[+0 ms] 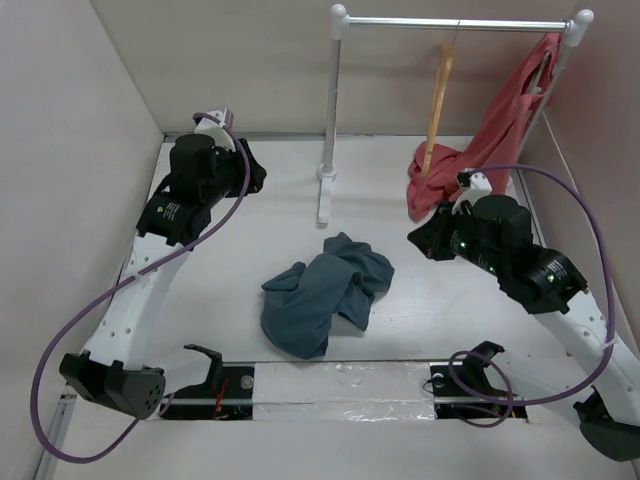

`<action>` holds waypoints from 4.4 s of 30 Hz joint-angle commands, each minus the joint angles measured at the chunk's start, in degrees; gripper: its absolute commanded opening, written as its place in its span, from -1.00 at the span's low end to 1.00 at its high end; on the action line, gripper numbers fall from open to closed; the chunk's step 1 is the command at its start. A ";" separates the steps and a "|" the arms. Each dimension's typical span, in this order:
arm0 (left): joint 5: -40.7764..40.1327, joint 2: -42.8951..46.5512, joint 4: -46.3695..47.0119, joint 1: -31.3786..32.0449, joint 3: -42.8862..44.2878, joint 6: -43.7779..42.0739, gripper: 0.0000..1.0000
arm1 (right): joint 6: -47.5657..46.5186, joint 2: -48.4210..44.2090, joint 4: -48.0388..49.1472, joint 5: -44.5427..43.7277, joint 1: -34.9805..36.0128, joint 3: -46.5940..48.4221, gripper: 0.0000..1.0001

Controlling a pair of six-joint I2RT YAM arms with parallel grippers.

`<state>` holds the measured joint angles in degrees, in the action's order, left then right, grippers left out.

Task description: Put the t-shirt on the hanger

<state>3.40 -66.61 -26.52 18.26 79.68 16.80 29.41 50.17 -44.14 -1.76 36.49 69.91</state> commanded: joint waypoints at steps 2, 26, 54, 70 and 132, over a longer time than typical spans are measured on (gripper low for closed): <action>6.87 -2.30 3.92 0.11 -0.57 0.52 -0.30 | 3.97 -0.07 3.44 -2.28 0.51 -2.75 -1.00; 8.82 -3.61 0.00 24.09 -15.87 -1.50 0.28 | 24.03 13.27 23.20 -2.37 -5.55 -30.27 0.21; -10.35 -2.23 -3.88 20.26 -15.71 -3.69 -1.00 | 14.55 16.98 29.20 -17.48 4.97 -12.99 -1.00; -21.41 6.66 -10.22 6.44 11.19 -4.32 -1.00 | -5.85 26.11 14.78 -22.42 19.50 40.64 -1.00; -19.05 -51.95 10.96 29.46 11.90 -10.91 -0.41 | 12.34 -0.78 15.40 -0.79 -6.08 -23.94 -1.00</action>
<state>-14.13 -120.20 -18.22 47.55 90.39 6.44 43.24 49.54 -28.34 -3.99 31.07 46.15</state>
